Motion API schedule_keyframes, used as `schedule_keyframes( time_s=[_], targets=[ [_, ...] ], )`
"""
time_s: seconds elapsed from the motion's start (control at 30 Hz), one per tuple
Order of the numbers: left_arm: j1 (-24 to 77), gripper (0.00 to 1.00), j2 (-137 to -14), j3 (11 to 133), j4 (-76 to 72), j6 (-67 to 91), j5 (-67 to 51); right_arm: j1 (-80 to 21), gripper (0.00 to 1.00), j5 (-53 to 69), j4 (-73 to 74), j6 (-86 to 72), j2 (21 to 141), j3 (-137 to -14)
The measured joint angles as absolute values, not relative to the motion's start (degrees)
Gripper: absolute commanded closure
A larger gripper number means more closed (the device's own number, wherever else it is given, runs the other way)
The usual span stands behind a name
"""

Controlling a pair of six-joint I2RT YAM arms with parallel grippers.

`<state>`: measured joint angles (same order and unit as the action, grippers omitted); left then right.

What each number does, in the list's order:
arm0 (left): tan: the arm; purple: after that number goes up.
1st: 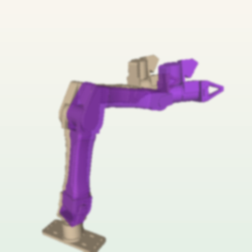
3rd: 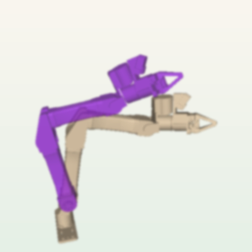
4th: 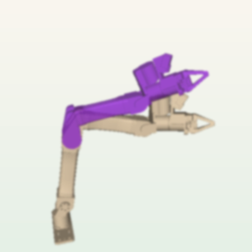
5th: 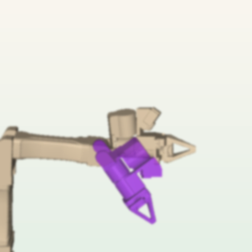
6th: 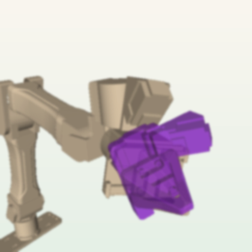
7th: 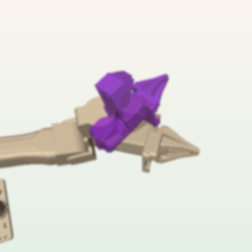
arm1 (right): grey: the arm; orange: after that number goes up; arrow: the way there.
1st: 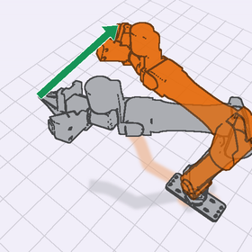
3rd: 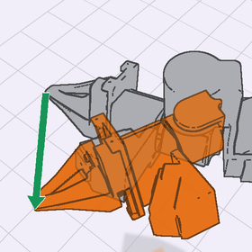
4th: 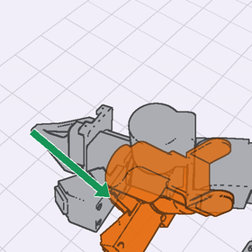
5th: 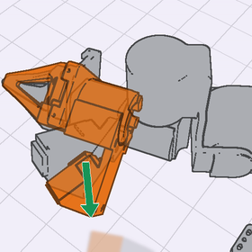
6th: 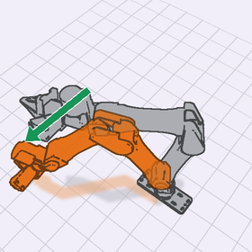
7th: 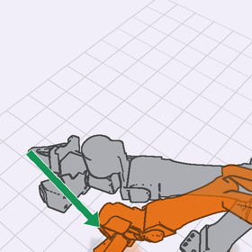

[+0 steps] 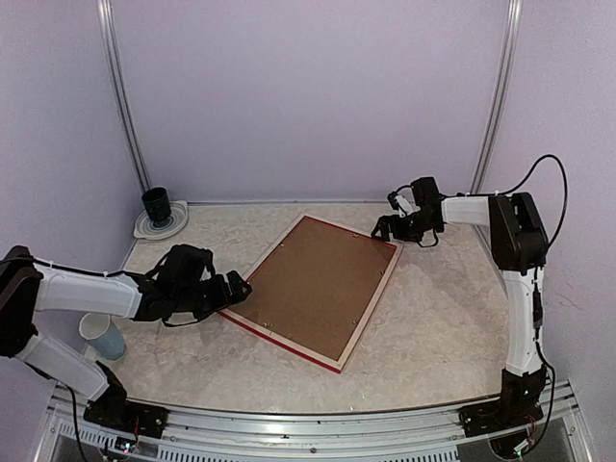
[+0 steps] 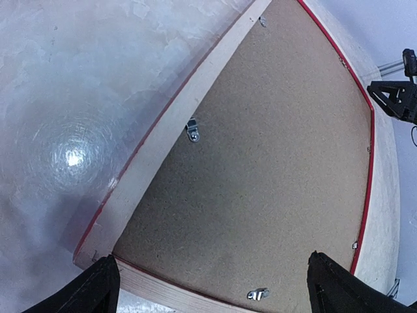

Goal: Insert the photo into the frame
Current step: Place the photo frame at the center of the board.

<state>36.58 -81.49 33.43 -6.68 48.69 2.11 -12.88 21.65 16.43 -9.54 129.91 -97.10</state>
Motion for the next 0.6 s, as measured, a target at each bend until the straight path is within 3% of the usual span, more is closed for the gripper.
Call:
schedule_keyframes(
  time_s=[0.27, 0.6],
  targets=[
    [39.4, 0.01, -77.3, 34.4, 0.8, 48.9, 3.5, -12.8, 0.01, 22.5, 16.9, -9.1, 130.9, -97.1],
    [39.4, 0.01, -81.0, 34.3, 2.0, 48.8, 3.2, -12.8, 0.01, 24.9, 16.5, -8.9, 131.1, -96.9]
  ],
)
